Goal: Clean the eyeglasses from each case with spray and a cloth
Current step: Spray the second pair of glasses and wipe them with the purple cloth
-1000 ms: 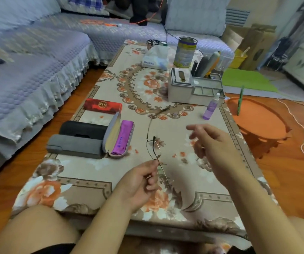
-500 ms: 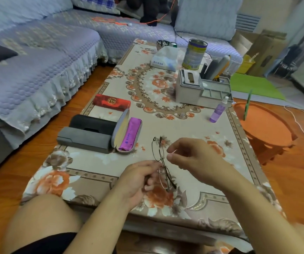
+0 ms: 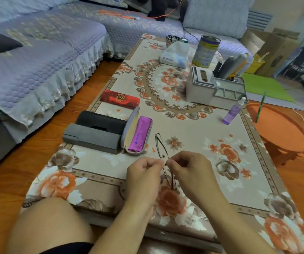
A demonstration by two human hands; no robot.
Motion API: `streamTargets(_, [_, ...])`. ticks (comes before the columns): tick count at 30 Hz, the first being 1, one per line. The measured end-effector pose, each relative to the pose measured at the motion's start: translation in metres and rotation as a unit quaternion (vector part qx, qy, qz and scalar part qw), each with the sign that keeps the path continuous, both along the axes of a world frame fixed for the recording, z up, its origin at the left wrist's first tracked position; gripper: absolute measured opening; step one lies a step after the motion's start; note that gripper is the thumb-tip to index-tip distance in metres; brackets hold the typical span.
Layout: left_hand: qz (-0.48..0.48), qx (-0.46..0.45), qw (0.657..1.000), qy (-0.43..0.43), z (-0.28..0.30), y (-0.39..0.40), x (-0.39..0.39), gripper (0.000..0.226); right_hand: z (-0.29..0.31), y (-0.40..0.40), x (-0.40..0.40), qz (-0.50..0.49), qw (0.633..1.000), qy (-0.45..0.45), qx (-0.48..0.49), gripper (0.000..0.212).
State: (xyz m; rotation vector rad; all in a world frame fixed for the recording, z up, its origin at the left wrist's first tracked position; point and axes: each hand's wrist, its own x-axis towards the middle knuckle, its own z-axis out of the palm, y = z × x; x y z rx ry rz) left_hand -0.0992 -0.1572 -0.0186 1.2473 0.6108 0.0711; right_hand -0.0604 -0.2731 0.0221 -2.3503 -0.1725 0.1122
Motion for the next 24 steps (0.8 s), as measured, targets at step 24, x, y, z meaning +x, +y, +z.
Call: streamTargets(24, [-0.005, 0.560, 0.828, -0.029, -0.017, 0.115, 0.051, 0.024, 0.030, 0.107, 0.177, 0.613, 0.625, -0.297, -0.381, 0.022])
